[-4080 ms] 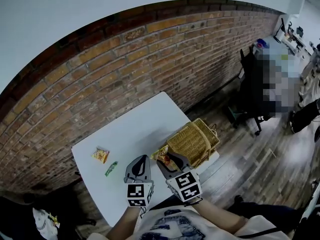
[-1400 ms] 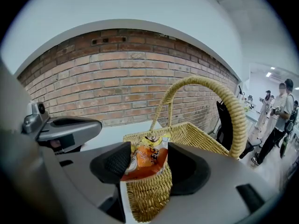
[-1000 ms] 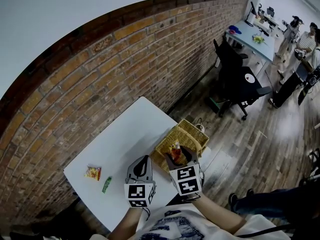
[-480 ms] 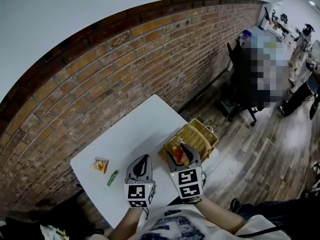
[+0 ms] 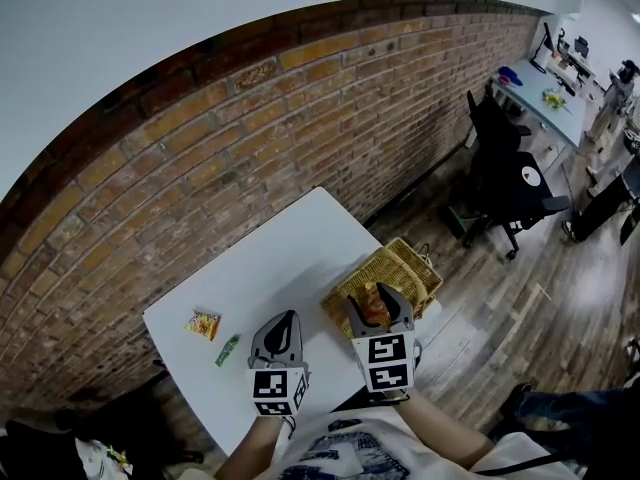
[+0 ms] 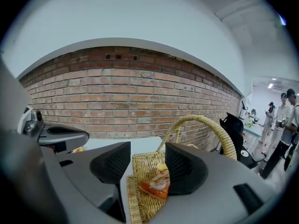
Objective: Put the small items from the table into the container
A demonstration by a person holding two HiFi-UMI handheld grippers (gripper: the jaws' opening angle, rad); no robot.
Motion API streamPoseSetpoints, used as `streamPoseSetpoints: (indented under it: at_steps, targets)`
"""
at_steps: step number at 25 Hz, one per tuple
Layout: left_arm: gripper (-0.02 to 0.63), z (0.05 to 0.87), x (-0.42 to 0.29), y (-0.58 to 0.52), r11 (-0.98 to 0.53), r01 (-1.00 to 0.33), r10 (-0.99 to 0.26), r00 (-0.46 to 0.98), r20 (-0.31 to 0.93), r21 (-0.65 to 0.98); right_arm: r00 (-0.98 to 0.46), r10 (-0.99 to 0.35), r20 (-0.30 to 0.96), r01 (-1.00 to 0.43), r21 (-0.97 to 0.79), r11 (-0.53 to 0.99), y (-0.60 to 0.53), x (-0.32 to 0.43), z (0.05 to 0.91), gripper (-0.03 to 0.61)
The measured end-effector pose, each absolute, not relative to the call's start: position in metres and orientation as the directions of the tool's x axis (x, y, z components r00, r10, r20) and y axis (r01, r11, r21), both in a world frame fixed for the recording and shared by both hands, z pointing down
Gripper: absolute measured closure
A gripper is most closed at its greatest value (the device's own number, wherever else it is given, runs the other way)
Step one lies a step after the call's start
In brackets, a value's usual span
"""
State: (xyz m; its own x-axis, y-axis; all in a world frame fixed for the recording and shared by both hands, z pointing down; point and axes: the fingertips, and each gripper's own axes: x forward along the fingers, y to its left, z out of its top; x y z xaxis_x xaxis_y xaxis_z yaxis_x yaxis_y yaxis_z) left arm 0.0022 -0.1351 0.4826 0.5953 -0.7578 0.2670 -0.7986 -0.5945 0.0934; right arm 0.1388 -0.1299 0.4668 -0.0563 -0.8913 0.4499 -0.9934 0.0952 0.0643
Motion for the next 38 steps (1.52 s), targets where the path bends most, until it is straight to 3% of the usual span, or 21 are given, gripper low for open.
streamPoseSetpoints:
  at_steps: [14,26,38]
  targets:
    - [0.565,0.452,-0.026,-0.134,-0.542,-0.838,-0.813,0.542,0.214,0.063,-0.258,-0.893,0.368,-0.962,-0.014,0.272,-0.136,0.082,0.450,0.339]
    - [0.565,0.434,-0.135,-0.122,-0.317,-0.948,-0.930,0.315,0.188,0.023,-0.499,-0.799,0.334,-0.855,-0.043,0.516,-0.150,-0.029,0.451,0.342]
    - [0.565,0.430,-0.224,-0.101,-0.122,-0.992,-0.977,0.123,0.174,0.017,-0.637,-0.711,0.298,-0.752,-0.038,0.658,-0.149,-0.117,0.447,0.407]
